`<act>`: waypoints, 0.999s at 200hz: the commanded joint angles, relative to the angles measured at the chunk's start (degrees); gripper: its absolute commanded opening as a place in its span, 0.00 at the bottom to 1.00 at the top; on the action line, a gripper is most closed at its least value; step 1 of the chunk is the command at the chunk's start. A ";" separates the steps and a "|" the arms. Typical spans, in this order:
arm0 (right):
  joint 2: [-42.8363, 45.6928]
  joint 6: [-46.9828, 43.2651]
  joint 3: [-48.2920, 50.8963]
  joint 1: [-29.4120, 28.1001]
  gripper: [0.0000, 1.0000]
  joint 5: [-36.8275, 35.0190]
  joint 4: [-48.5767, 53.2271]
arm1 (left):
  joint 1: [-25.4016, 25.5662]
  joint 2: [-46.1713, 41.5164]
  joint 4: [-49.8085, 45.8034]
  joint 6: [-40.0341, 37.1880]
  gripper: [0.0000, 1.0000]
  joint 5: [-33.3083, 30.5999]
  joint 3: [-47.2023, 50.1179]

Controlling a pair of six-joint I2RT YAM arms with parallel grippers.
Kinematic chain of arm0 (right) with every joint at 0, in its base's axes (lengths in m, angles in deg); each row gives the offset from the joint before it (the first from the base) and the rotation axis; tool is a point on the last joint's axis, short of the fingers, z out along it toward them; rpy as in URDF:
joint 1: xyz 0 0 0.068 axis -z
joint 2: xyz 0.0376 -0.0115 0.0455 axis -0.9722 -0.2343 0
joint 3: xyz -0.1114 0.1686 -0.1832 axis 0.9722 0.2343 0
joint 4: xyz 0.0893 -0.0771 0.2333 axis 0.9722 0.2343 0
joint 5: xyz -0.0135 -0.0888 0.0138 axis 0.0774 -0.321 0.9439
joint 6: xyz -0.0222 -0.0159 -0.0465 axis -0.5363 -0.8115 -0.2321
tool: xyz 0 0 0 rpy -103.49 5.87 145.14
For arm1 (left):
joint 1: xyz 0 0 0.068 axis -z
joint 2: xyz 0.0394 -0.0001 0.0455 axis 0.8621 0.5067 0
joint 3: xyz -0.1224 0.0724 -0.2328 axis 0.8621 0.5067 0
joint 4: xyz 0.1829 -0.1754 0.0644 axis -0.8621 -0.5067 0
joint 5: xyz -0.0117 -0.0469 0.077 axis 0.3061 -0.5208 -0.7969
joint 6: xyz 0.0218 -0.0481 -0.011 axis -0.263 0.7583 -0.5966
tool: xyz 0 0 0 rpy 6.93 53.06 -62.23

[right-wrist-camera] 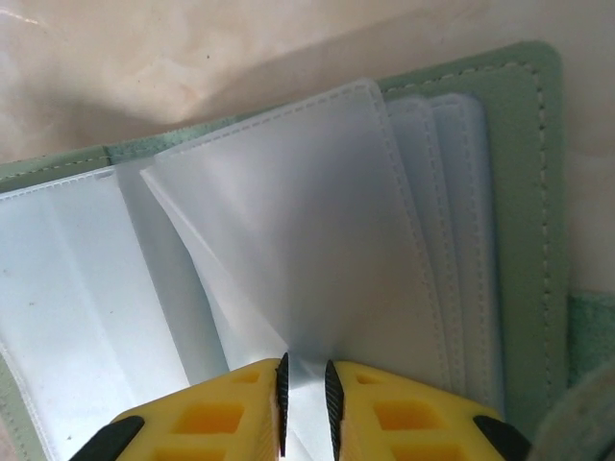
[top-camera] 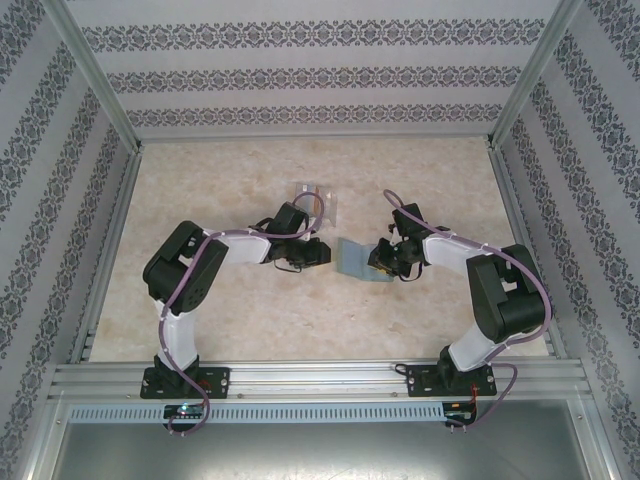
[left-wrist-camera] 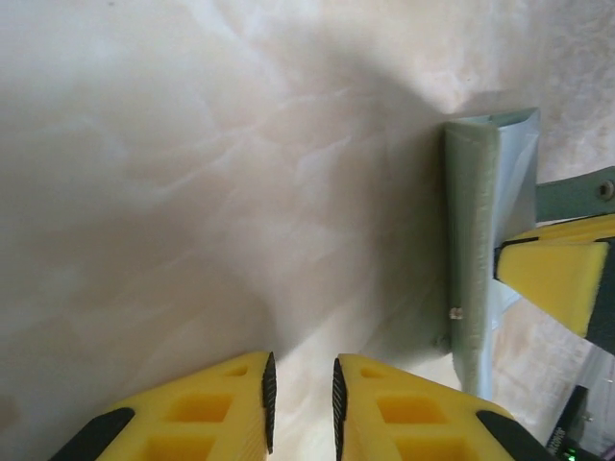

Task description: Put the credit cards into the card holder

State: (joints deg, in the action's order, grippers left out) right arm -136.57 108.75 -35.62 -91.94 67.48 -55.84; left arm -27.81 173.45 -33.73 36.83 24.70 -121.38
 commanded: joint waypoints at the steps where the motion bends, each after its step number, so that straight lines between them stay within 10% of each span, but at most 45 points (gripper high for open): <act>1: -0.36 -0.79 0.21 0.80 0.23 -1.71 0.57 | -0.42 -2.20 -6.36 -3.60 0.26 -4.21 -0.71; 113: 7.27 -2.58 -3.86 -2.24 0.35 -4.66 4.80 | -2.30 -9.06 -5.66 -3.07 0.29 -5.99 0.51; 200: -0.57 -4.57 -9.85 -11.41 0.22 -10.25 5.73 | -6.41 -20.47 -9.13 -7.19 0.48 -10.34 1.65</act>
State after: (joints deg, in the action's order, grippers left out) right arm -134.36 105.30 -44.01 -101.27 60.93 -51.03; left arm -32.66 156.31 -39.64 33.36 17.73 -119.67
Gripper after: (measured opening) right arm 0.226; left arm 0.429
